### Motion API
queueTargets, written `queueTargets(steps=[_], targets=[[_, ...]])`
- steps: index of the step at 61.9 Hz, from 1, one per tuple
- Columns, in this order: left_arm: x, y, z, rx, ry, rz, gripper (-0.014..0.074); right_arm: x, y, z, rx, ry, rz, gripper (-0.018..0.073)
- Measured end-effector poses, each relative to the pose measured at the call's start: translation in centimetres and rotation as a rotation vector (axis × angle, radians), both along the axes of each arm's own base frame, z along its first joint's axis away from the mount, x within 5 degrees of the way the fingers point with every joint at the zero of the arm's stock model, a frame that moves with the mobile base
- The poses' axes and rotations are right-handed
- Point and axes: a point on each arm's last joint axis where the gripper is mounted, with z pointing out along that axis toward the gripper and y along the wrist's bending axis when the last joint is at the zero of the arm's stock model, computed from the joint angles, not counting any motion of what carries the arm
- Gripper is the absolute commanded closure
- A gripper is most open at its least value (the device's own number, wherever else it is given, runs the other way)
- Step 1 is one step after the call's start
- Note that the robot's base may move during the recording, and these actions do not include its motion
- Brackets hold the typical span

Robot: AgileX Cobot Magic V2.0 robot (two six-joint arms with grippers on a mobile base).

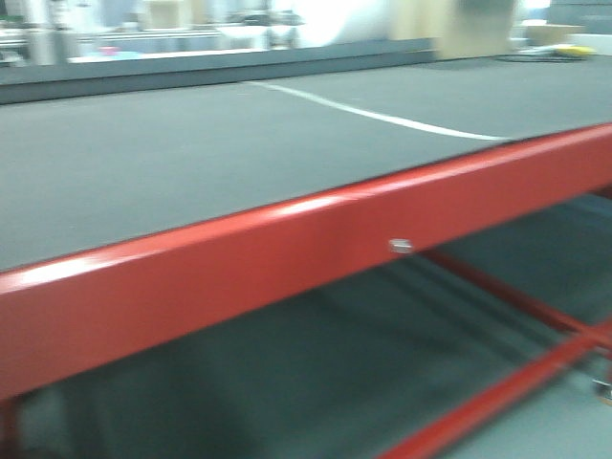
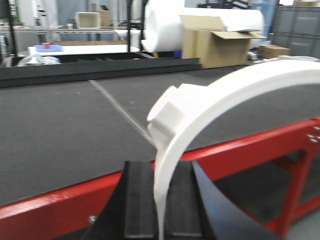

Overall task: Grab PVC pipe and place in blue bin
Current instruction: 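Turn the base away from the table carrying the pipe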

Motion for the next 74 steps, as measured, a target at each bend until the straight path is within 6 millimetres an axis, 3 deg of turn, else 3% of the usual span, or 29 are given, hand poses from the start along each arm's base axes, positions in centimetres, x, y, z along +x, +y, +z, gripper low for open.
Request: queueTargets(steps=[74], targets=[[0.00,0.00,0.00,0.000,0.000,0.000,0.0707,0.00,0.00,0.00,0.003,0.000,0.000,0.0721]])
